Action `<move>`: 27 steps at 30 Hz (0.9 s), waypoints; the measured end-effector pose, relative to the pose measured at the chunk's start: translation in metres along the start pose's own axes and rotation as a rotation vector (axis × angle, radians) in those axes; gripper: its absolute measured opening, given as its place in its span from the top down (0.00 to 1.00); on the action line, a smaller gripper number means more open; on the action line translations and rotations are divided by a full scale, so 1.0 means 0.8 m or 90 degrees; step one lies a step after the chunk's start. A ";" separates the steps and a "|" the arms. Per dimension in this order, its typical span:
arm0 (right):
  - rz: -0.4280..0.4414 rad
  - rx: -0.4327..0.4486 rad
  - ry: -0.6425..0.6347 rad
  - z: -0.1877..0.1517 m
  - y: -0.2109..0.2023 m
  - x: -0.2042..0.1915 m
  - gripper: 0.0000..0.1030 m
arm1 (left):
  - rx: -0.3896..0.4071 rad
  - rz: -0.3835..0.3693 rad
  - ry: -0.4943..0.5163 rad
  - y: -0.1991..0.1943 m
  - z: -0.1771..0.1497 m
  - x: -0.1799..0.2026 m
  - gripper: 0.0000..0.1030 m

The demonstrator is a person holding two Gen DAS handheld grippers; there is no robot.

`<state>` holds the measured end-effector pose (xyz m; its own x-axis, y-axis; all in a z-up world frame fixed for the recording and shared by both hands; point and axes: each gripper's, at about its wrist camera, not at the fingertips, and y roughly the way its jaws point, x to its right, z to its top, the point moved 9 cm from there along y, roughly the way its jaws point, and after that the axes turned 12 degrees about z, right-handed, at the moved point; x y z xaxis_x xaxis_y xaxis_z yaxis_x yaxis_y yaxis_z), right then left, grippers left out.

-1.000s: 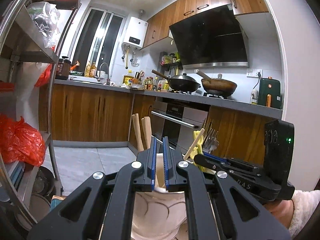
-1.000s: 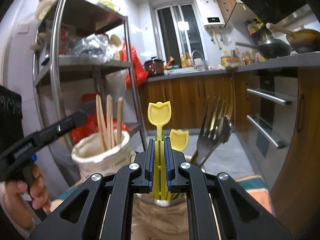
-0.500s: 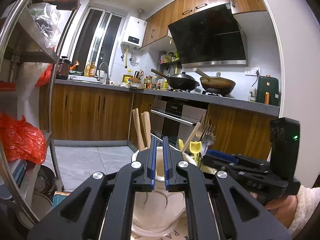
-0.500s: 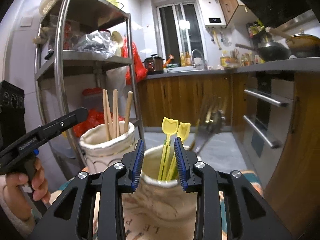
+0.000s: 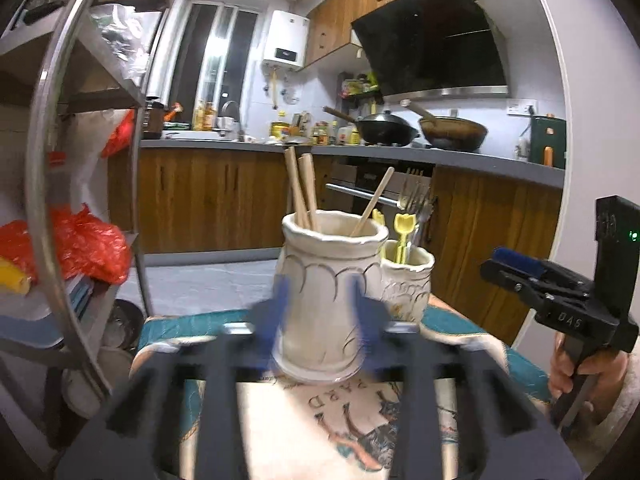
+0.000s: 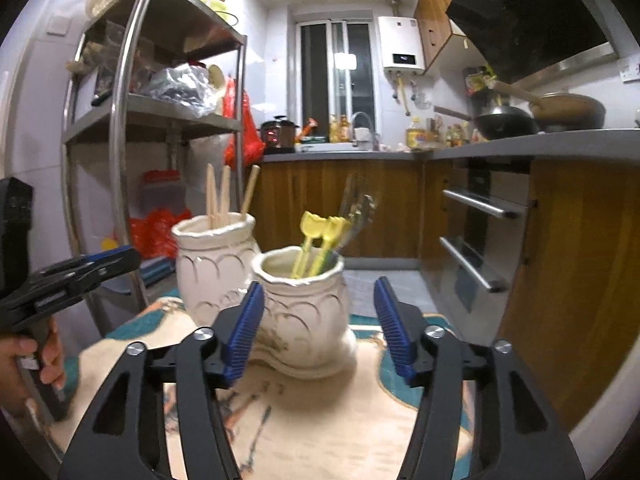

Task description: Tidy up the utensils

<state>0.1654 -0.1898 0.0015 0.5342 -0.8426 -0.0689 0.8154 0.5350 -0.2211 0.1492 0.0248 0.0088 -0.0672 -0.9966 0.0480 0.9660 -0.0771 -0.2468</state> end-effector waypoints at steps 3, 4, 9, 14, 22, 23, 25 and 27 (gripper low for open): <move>-0.012 0.011 -0.002 0.000 -0.010 0.002 0.23 | 0.012 0.020 -0.012 -0.011 -0.001 -0.007 0.29; -0.016 0.015 -0.003 -0.001 -0.015 0.003 0.20 | 0.013 0.027 -0.017 -0.014 -0.002 -0.010 0.23; -0.028 0.019 -0.014 -0.005 -0.022 0.004 0.09 | 0.002 0.044 -0.016 -0.017 -0.011 -0.016 0.10; -0.022 0.019 -0.044 -0.008 -0.019 -0.002 0.07 | 0.013 0.058 -0.002 -0.018 -0.009 -0.015 0.06; -0.015 0.006 -0.020 -0.012 -0.014 0.005 0.07 | 0.005 0.071 0.007 -0.015 -0.010 -0.013 0.06; -0.015 0.006 -0.020 -0.012 -0.014 0.005 0.07 | 0.005 0.071 0.005 -0.015 -0.010 -0.014 0.06; -0.015 0.007 -0.025 -0.012 -0.014 0.003 0.07 | 0.004 0.070 0.001 -0.014 -0.010 -0.014 0.06; -0.014 0.009 -0.030 -0.011 -0.015 0.000 0.07 | 0.003 0.070 -0.003 -0.013 -0.011 -0.015 0.06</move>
<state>0.1535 -0.1968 -0.0047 0.5254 -0.8507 -0.0178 0.8302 0.5171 -0.2085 0.1377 0.0375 0.0024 0.0399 -0.9989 0.0252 0.9687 0.0325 -0.2463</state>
